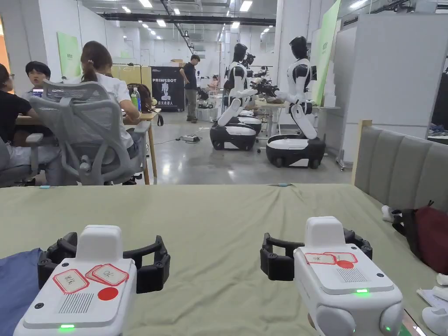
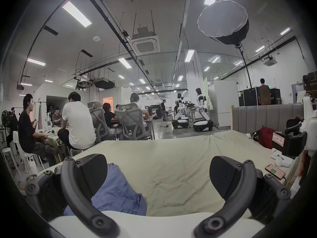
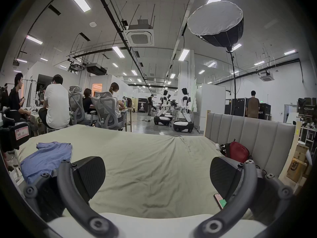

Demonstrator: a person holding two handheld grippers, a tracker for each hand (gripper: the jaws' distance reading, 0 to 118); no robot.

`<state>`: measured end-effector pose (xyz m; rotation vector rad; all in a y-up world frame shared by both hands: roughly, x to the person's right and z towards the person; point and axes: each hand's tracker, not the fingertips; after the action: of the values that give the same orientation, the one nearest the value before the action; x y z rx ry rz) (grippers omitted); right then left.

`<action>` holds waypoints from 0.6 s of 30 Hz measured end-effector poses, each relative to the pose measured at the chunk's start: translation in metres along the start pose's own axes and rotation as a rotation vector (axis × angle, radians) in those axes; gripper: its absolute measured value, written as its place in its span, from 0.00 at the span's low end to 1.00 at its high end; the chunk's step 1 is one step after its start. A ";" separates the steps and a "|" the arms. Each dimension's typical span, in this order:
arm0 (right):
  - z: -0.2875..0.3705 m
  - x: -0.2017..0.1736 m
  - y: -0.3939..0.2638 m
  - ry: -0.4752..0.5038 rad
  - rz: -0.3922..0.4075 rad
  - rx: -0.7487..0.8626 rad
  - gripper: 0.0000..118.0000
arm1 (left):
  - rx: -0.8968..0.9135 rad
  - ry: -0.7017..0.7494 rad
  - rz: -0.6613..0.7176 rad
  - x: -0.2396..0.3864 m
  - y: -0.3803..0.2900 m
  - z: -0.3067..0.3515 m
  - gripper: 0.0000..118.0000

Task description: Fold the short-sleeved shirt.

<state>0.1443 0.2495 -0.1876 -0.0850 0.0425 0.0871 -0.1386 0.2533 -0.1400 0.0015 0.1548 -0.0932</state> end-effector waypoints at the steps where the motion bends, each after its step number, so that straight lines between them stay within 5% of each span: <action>1: 0.000 -0.001 0.000 -0.001 0.005 -0.002 1.00 | 0.000 -0.001 0.000 0.000 0.000 0.000 1.00; 18: 0.003 -0.002 0.006 -0.036 0.023 0.046 1.00 | 0.003 -0.001 -0.001 0.000 0.003 0.001 1.00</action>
<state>0.1421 0.2553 -0.1855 -0.0372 0.0096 0.1103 -0.1377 0.2564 -0.1394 0.0042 0.1534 -0.0948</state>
